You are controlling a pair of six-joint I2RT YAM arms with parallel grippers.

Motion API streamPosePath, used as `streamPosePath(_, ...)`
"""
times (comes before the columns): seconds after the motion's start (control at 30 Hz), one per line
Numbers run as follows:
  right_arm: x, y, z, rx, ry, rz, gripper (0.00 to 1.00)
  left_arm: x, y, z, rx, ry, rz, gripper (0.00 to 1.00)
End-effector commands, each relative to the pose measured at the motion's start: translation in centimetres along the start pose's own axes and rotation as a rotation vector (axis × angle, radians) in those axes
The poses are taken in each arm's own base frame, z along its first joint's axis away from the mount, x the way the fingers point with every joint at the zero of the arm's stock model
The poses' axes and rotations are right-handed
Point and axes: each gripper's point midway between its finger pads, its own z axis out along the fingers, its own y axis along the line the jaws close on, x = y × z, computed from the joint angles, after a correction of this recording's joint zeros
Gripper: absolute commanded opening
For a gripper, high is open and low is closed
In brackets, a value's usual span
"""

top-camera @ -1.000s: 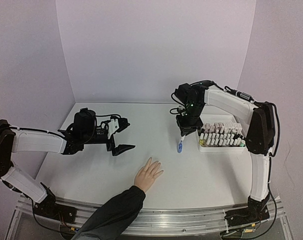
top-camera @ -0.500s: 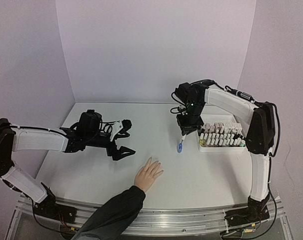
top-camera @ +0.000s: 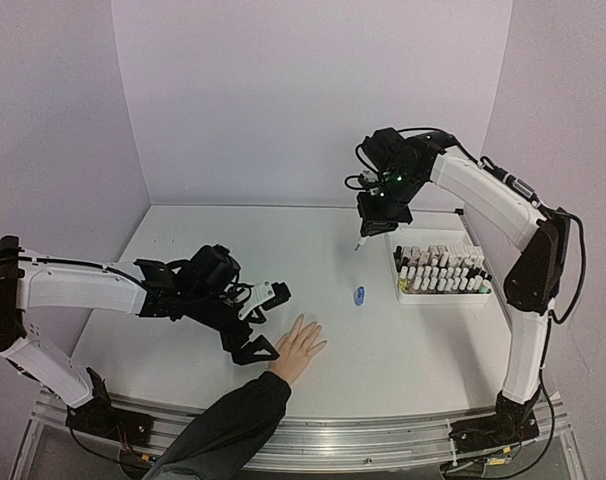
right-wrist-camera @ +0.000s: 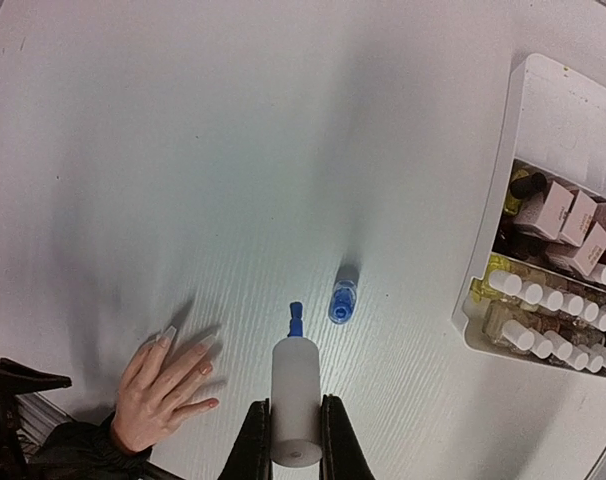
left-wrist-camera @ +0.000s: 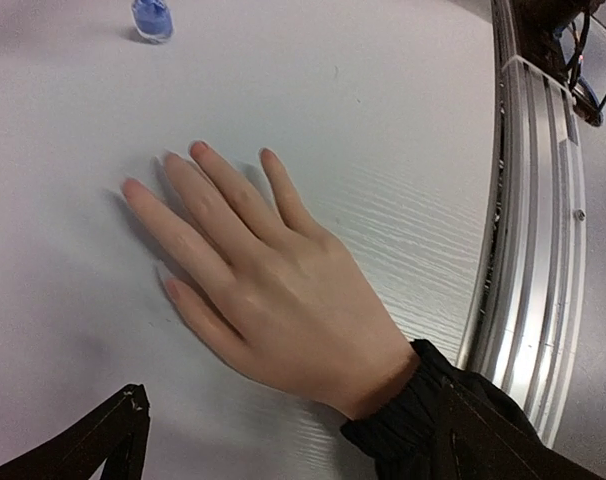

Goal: Paint the nails
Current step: Grasp the hand at the center of the board.

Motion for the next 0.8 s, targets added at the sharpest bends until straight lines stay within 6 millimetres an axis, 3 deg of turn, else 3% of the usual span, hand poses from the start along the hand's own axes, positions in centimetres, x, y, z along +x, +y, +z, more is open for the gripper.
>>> streamPosePath(0.0, -1.0, 1.4, -3.4, -0.08, -0.071, -0.002, 0.0, 1.7, -1.6, 0.1, -0.095, 0.102, -0.173, 1.0)
streamPosePath(0.17, -1.3, 2.8, -4.5, -0.15, -0.087, -0.014, 0.0, 1.8, -2.7, -0.2, -0.118, 0.137, -0.27, 1.0)
streamPosePath(0.3, -1.2, 3.7, -5.0, -0.191, -0.084, -0.018, 0.0, 0.8, -4.9, -1.3, -0.08, 0.179, -0.281, 1.0)
streamPosePath(0.5, -0.9, 3.9, -4.7, -0.207, -0.078, -0.037, 0.0, 2.7, -4.4, 2.0, -0.109, 0.265, -0.367, 1.0)
streamPosePath(0.67, -0.5, 3.9, -4.5, -0.215, -0.072, -0.073, 0.0, 5.6, -4.7, 2.3, -0.106, 0.338, -0.453, 0.98)
streamPosePath(0.77, -0.4, 4.4, -4.7, -0.243, -0.073, -0.095, 0.0, 5.7, -5.4, 2.6, -0.089, 0.333, -0.43, 0.97)
